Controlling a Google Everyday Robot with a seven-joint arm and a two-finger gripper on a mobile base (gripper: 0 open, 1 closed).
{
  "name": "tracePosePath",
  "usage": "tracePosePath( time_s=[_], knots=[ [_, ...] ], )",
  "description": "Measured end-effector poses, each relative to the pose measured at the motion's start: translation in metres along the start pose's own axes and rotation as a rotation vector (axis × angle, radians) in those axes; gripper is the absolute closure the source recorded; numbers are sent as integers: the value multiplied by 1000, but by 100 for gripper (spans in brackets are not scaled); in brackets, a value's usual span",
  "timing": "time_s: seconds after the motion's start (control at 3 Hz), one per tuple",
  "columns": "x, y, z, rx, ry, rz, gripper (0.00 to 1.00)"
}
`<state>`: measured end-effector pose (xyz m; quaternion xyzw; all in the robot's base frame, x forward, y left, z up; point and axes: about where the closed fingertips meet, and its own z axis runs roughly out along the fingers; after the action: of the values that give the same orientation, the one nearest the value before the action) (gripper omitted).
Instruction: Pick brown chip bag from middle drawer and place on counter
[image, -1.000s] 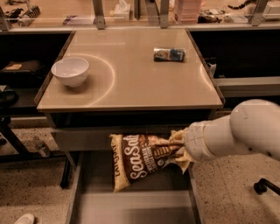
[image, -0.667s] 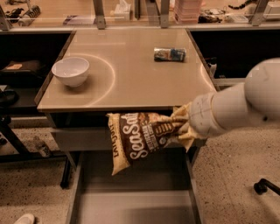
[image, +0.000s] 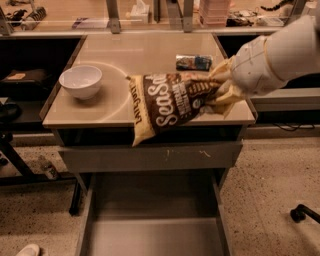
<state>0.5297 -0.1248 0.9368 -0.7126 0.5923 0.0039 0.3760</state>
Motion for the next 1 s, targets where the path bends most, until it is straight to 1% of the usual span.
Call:
tracePosePath(
  time_s=[0.33, 0.67, 1.0],
  knots=[
    [-8, -24, -22, 61, -7, -16, 100],
    [-8, -24, -22, 61, -7, -16, 100],
    [-4, -39, -21, 82, 8, -35, 100]
  ],
)
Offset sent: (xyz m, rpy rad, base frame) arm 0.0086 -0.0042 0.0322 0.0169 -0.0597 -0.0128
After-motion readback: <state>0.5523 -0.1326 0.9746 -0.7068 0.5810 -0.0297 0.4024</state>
